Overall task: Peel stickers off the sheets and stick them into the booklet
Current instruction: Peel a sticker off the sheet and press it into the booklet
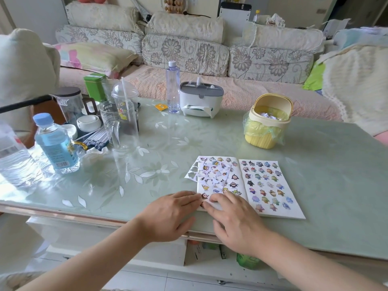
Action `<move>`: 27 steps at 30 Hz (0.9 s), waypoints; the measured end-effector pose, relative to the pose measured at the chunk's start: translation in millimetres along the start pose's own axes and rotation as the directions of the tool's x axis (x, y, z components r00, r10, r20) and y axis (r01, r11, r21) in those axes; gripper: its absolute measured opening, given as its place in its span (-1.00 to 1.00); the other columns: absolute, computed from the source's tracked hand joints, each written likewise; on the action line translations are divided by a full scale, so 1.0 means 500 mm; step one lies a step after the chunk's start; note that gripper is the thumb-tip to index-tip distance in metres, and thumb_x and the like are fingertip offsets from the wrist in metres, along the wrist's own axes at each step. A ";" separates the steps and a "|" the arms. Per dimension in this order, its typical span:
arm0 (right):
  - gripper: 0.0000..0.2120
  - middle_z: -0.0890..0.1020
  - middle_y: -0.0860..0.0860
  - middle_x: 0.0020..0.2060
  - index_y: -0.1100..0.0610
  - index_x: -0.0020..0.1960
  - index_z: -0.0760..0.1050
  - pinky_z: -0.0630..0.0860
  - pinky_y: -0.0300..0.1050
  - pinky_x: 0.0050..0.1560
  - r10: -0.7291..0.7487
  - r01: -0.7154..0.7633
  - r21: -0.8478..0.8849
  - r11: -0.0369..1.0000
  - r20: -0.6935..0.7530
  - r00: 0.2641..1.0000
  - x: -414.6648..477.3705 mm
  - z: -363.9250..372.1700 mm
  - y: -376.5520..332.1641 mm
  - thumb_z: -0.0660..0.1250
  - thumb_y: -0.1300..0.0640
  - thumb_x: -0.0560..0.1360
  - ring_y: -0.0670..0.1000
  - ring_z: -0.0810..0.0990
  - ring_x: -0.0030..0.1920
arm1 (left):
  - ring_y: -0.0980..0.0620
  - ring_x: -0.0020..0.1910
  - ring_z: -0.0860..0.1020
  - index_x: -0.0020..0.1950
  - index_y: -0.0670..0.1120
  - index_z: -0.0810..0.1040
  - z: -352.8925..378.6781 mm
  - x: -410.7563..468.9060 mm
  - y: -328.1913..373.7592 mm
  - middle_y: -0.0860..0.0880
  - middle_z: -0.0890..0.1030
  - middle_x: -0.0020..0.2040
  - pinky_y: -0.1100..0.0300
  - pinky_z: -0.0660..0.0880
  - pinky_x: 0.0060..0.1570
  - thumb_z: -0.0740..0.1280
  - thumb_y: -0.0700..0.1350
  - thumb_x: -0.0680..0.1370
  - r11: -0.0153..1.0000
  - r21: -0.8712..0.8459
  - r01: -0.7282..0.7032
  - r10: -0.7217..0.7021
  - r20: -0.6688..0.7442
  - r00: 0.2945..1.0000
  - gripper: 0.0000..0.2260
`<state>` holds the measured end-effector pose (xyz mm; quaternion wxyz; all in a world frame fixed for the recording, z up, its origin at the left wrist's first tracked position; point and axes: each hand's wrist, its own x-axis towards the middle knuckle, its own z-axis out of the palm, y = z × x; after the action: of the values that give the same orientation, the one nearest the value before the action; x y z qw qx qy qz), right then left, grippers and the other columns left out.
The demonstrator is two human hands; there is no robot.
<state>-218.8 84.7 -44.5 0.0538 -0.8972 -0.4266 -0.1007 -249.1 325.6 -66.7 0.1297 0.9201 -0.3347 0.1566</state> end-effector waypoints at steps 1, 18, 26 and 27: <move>-0.59 0.53 -0.02 0.15 0.02 0.32 0.54 0.56 0.00 -0.01 -0.018 0.019 0.002 1.000 -0.022 1.000 -0.004 0.001 0.004 0.21 0.03 0.51 0.06 0.52 0.08 | -0.05 0.35 0.50 0.38 -0.19 0.52 0.000 0.001 0.002 -0.10 0.56 0.35 0.10 0.52 0.25 0.20 -0.04 0.62 1.000 0.001 0.015 -0.015 0.003 1.000 -0.61; -0.62 0.51 -0.07 0.16 -0.14 0.30 0.53 0.51 -0.07 0.04 -0.046 0.044 0.051 0.998 0.030 0.999 -0.005 -0.010 0.015 0.23 -0.03 0.50 0.01 0.50 0.12 | 0.02 0.35 0.45 0.40 -0.08 0.48 -0.009 0.001 0.005 -0.01 0.50 0.37 0.15 0.42 0.32 0.17 -0.06 0.62 0.993 -0.082 0.080 -0.078 0.033 0.996 -0.64; -0.52 0.48 -0.13 0.19 0.00 0.43 0.46 0.44 -0.16 0.21 0.016 -0.024 0.173 0.985 0.048 0.999 0.004 -0.014 0.023 0.14 -0.06 0.55 -0.09 0.42 0.22 | 0.01 0.34 0.44 0.47 -0.07 0.41 0.001 0.003 0.008 -0.01 0.47 0.38 0.12 0.43 0.33 0.13 0.07 0.64 0.997 0.039 0.072 -0.074 0.039 0.997 -0.57; -0.52 0.47 -0.10 0.18 0.01 0.42 0.46 0.44 -0.13 0.20 -0.007 0.000 0.132 0.991 0.056 0.998 0.004 -0.012 0.021 0.15 -0.06 0.55 -0.05 0.43 0.21 | 0.02 0.34 0.43 0.48 -0.06 0.41 0.001 0.002 0.009 0.00 0.45 0.38 0.13 0.43 0.32 0.12 0.10 0.65 0.995 0.056 0.079 -0.081 0.040 0.996 -0.55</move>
<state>-210.2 78.2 -38.2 0.1006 -0.8934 -0.4353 -0.0470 -251.3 321.4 -66.4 0.1040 0.9391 -0.2958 0.1408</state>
